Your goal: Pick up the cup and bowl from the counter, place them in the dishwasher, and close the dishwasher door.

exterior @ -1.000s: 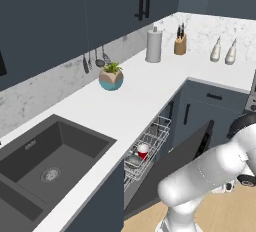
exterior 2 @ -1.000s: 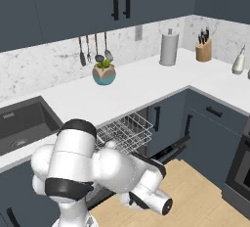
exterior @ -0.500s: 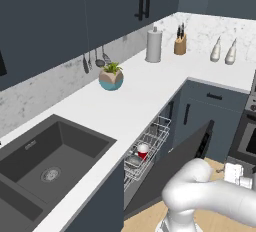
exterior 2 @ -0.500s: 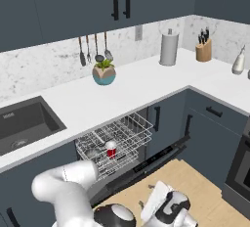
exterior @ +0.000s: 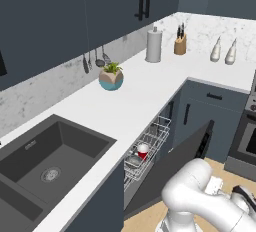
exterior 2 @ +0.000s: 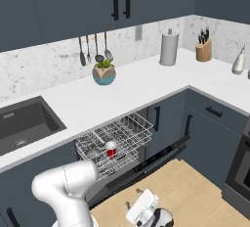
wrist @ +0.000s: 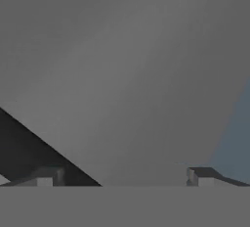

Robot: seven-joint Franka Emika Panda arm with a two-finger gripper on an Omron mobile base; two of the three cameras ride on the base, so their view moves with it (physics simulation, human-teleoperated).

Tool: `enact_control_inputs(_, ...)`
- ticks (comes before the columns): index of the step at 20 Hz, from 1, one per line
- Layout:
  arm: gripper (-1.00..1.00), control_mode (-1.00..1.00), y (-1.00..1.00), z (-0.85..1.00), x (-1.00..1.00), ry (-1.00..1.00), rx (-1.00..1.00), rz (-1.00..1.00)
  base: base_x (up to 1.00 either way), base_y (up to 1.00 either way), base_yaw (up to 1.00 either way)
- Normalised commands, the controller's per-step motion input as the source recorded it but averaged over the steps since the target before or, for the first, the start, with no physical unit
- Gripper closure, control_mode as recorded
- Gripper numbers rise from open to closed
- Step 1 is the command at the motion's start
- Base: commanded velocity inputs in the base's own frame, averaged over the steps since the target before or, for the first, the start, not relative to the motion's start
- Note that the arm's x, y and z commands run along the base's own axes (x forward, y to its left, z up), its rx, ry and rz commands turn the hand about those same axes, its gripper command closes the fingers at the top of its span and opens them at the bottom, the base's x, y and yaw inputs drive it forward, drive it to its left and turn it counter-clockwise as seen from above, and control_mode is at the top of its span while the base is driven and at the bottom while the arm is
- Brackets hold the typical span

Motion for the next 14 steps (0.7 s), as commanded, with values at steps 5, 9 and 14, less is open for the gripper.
enact_control_inputs(5,-1.00,-1.00,0.52,-0.11,1.00,-0.03,0.05,-0.22,0.00,0.00,0.00)
enact_control_inputs(9,-1.00,-1.00,0.79,0.00,1.00,-0.02,0.04,-0.11,0.00,0.00,0.00)
enact_control_inputs(14,-1.00,-1.00,1.00,0.08,1.00,-0.11,0.00,-0.03,0.00,0.00,0.00)
